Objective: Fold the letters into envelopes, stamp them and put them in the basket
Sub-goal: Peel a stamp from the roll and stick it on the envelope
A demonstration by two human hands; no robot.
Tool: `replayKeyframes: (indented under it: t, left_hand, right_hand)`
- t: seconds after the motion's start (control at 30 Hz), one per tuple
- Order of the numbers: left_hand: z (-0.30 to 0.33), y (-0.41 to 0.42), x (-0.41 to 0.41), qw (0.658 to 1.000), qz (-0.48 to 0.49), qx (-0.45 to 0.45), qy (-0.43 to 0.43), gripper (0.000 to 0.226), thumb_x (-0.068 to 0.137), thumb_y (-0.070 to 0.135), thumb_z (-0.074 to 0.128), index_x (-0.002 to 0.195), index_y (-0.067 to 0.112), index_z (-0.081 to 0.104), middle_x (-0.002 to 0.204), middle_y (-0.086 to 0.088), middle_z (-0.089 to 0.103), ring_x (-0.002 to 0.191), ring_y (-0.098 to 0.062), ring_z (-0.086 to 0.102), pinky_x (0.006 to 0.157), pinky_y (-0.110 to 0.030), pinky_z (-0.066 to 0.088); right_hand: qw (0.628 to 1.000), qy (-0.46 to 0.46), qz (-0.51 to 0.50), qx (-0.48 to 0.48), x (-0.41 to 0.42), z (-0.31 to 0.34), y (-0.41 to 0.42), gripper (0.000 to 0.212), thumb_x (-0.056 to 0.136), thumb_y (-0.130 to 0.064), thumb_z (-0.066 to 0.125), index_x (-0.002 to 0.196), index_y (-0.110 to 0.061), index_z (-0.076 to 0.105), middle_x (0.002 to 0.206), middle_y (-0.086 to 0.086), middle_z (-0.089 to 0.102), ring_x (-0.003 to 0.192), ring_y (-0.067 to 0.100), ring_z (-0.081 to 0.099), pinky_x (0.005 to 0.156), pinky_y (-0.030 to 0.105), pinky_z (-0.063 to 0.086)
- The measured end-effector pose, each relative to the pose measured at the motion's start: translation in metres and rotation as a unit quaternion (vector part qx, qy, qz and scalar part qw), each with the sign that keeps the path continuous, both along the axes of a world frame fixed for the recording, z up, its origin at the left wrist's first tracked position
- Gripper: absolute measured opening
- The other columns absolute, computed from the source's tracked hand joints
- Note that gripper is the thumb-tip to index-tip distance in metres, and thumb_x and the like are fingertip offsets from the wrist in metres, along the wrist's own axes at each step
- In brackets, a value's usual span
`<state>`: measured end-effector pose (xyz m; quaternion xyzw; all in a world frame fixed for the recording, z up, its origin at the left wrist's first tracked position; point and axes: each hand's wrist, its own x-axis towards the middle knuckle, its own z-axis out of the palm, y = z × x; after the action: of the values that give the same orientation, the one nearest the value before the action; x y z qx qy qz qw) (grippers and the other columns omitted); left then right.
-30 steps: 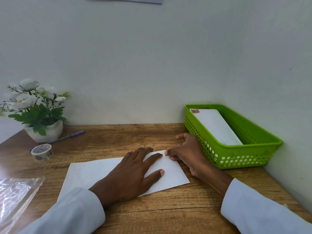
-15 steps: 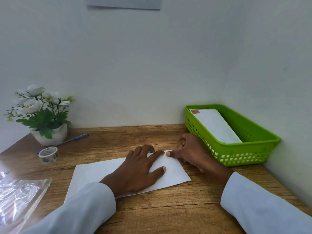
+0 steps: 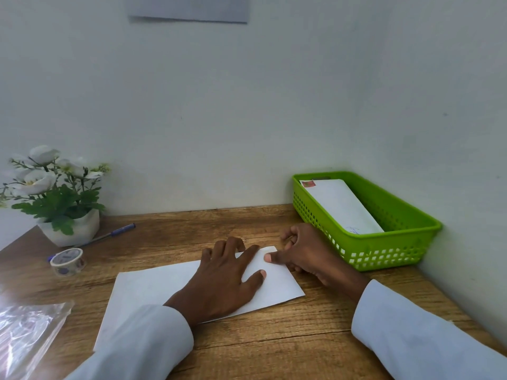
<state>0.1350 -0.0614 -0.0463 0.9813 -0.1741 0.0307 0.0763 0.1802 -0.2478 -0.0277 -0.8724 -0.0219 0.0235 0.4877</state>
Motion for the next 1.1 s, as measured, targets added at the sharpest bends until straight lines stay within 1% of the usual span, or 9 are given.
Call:
replayKeyframes:
  t: [0.13,0.27,0.43,0.6,0.7,0.87,0.97,1.03,1.1]
  left_hand:
    - [0.0,0.0,-0.001,1.0,0.006,0.011,-0.001,0.085,0.078,0.074,0.007,0.15,0.031,0.019,0.146,0.006,0.022,0.135,-0.015,0.022,0.115,-0.037,0.019]
    - [0.001,-0.002,-0.001,1.0,0.017,0.016,0.009,0.088,0.077,0.077,0.01,0.151,0.03,0.018,0.148,0.006,0.021,0.137,-0.016,0.021,0.117,-0.038,0.019]
    - [0.002,-0.003,-0.002,0.999,0.028,0.018,0.014,0.09,0.076,0.077,0.013,0.152,0.029,0.019,0.149,0.007,0.021,0.138,-0.016,0.02,0.118,-0.04,0.018]
    - [0.0,-0.003,-0.002,0.999,0.03,0.014,0.003,0.088,0.077,0.077,0.013,0.151,0.029,0.021,0.147,0.007,0.022,0.136,-0.015,0.02,0.117,-0.037,0.018]
    - [0.002,-0.003,-0.003,0.999,0.032,0.009,0.0,0.088,0.077,0.077,0.015,0.15,0.028,0.023,0.147,0.007,0.023,0.135,-0.015,0.022,0.117,-0.037,0.02]
    - [0.007,-0.003,-0.004,0.998,0.049,-0.024,-0.022,0.096,0.066,0.087,0.018,0.143,0.033,0.035,0.14,0.009,0.034,0.13,-0.014,0.029,0.11,-0.037,0.028]
    - [0.01,0.004,0.005,0.992,0.083,-0.1,-0.01,0.076,0.071,0.082,0.048,0.131,0.036,0.05,0.131,0.014,0.047,0.123,-0.012,0.041,0.104,-0.036,0.037]
    - [0.015,0.01,0.01,0.979,0.099,-0.18,-0.012,0.043,0.078,0.063,0.064,0.109,0.033,0.064,0.112,0.016,0.062,0.106,-0.009,0.056,0.086,-0.027,0.045]
    - [0.024,0.016,0.012,0.966,0.112,-0.233,-0.025,0.016,0.085,0.044,0.067,0.082,0.028,0.067,0.082,0.016,0.064,0.08,-0.006,0.06,0.063,-0.02,0.038]
  right_hand:
    - [0.998,-0.033,-0.038,-0.038,0.01,-0.006,0.006,0.059,0.056,-0.036,0.093,0.097,-0.015,0.056,0.087,0.008,0.067,0.064,0.019,0.057,0.052,0.029,0.043]
    - [0.992,-0.071,-0.065,-0.079,0.015,-0.007,0.009,0.045,0.065,-0.04,0.088,0.089,-0.019,0.056,0.082,0.007,0.068,0.064,0.019,0.057,0.061,0.035,0.051]
    - [0.99,-0.092,-0.043,-0.1,0.007,-0.003,0.005,0.026,0.078,-0.028,0.081,0.09,-0.014,0.062,0.066,0.001,0.063,0.051,0.014,0.053,0.053,0.029,0.046]
    - [0.997,-0.056,0.006,-0.05,0.003,-0.004,-0.004,0.042,0.069,-0.027,0.088,0.098,-0.012,0.061,0.07,0.002,0.061,0.051,0.013,0.052,0.047,0.025,0.043]
    - [0.995,-0.057,0.005,-0.081,0.004,-0.005,0.001,0.056,0.061,-0.04,0.09,0.099,-0.014,0.06,0.08,0.001,0.062,0.067,0.015,0.057,0.056,0.027,0.043]
    - [0.978,-0.132,-0.064,-0.148,0.011,-0.008,0.011,0.036,0.074,-0.044,0.08,0.089,-0.016,0.063,0.082,-0.001,0.066,0.077,0.018,0.063,0.066,0.032,0.048]
    - [0.985,-0.133,-0.071,-0.087,0.008,-0.007,0.007,0.027,0.085,-0.039,0.071,0.079,-0.013,0.067,0.068,0.001,0.068,0.063,0.018,0.064,0.064,0.039,0.056]
    - [0.988,-0.127,-0.07,-0.047,0.002,-0.006,0.006,0.038,0.087,-0.044,0.067,0.076,-0.007,0.067,0.059,0.002,0.064,0.055,0.017,0.06,0.06,0.04,0.055]
    - [0.992,-0.112,-0.062,0.0,-0.006,-0.003,0.006,0.045,0.085,-0.048,0.068,0.077,-0.004,0.066,0.059,0.006,0.064,0.053,0.017,0.059,0.055,0.038,0.052]
